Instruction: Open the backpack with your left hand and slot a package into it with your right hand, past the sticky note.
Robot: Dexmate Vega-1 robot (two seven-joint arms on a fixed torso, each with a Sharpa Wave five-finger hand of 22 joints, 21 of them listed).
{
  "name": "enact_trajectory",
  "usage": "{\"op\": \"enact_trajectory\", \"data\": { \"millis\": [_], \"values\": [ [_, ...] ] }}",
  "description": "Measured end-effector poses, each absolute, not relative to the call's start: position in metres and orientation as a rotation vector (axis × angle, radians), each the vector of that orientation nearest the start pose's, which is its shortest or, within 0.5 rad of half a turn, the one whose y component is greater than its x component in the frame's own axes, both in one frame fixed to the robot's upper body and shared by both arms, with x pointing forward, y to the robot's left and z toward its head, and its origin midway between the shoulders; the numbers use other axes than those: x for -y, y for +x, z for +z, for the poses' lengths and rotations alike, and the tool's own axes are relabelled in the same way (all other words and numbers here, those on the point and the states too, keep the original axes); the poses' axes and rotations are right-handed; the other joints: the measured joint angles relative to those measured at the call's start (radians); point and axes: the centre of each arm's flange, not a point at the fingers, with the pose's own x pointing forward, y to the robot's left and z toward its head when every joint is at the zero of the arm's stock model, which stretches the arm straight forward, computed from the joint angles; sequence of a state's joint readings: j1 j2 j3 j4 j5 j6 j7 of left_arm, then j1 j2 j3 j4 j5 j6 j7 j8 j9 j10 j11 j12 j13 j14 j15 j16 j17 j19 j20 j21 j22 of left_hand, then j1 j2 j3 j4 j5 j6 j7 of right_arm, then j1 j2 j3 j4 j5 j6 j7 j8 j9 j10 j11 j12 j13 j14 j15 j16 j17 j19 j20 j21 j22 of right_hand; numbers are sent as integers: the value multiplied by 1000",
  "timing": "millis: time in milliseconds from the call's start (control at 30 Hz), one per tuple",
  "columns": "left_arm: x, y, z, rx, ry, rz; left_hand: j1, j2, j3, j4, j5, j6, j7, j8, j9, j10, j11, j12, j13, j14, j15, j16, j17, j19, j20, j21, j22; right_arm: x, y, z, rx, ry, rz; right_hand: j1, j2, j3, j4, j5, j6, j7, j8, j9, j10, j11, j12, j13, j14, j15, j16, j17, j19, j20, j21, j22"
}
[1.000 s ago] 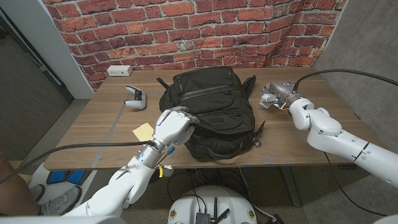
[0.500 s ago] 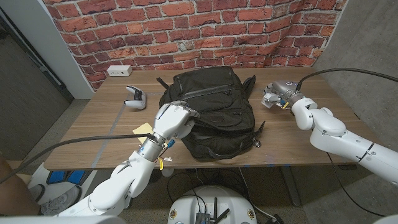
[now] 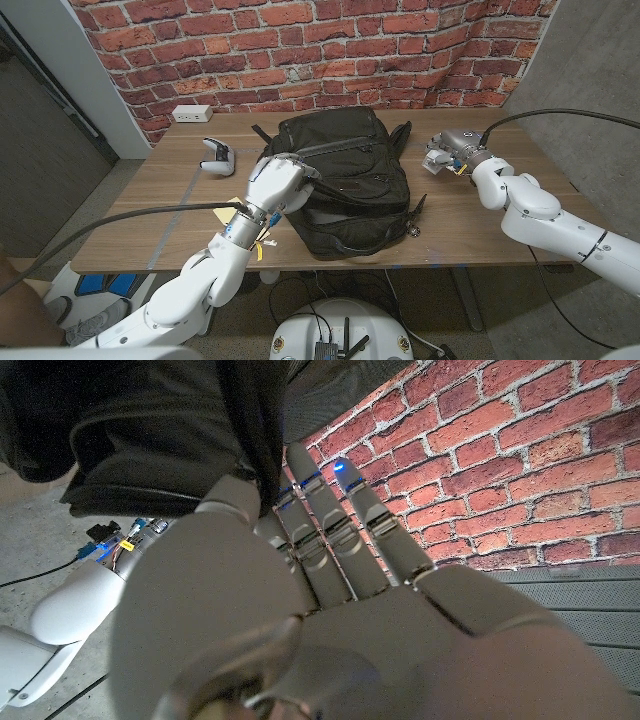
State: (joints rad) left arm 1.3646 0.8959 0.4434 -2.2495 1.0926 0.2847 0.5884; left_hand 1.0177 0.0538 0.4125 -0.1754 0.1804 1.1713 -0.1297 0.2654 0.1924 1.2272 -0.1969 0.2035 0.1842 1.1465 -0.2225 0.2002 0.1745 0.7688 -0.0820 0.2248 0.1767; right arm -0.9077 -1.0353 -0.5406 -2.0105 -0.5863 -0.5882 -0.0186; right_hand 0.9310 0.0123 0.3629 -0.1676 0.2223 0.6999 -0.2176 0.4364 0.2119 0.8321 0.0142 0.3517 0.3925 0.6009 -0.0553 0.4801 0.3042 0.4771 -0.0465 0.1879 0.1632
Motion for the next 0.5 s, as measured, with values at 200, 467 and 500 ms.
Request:
{"op": "enact_trajectory", "data": {
  "millis": [200, 467, 500],
  "values": [
    [-174, 408, -38, 1236, 1455, 420, 1, -1, 0, 0, -1, 0, 0, 1, 0, 5, -5, -2, 0, 3, -3, 0, 0, 0, 0, 0, 0, 307, 553, 28, 404, -1547, -324, 15, 14, -2, -1, 0, 0, 0, 0, 0, 0, 0, -4, -1, 6, -5, 0, 0, 0, 0, 0, 0],
    [-175, 411, -26, 1224, 1436, 420, 4, -4, 0, 0, -1, 3, 2, 2, 0, 9, -1, 1, -1, 8, -4, 0, 0, 0, 0, 0, 3, 308, 550, 30, 407, -1535, -338, 15, 14, -4, -1, 0, 5, -5, 0, 0, 0, 0, -4, -1, 7, -4, 0, 5, 0, 0, 0, 0],
    [-175, 411, -24, 1222, 1436, 420, 4, -4, 0, 0, -1, 6, 1, 2, 0, 10, -1, 1, -1, 8, -4, 0, 0, 0, 0, 0, 3, 308, 550, 30, 407, -1534, -341, 15, 14, -4, -1, 0, 6, -4, 0, 0, 0, 0, -4, -1, 7, -4, 0, 5, 0, 0, 0, 0]
  ]
}}
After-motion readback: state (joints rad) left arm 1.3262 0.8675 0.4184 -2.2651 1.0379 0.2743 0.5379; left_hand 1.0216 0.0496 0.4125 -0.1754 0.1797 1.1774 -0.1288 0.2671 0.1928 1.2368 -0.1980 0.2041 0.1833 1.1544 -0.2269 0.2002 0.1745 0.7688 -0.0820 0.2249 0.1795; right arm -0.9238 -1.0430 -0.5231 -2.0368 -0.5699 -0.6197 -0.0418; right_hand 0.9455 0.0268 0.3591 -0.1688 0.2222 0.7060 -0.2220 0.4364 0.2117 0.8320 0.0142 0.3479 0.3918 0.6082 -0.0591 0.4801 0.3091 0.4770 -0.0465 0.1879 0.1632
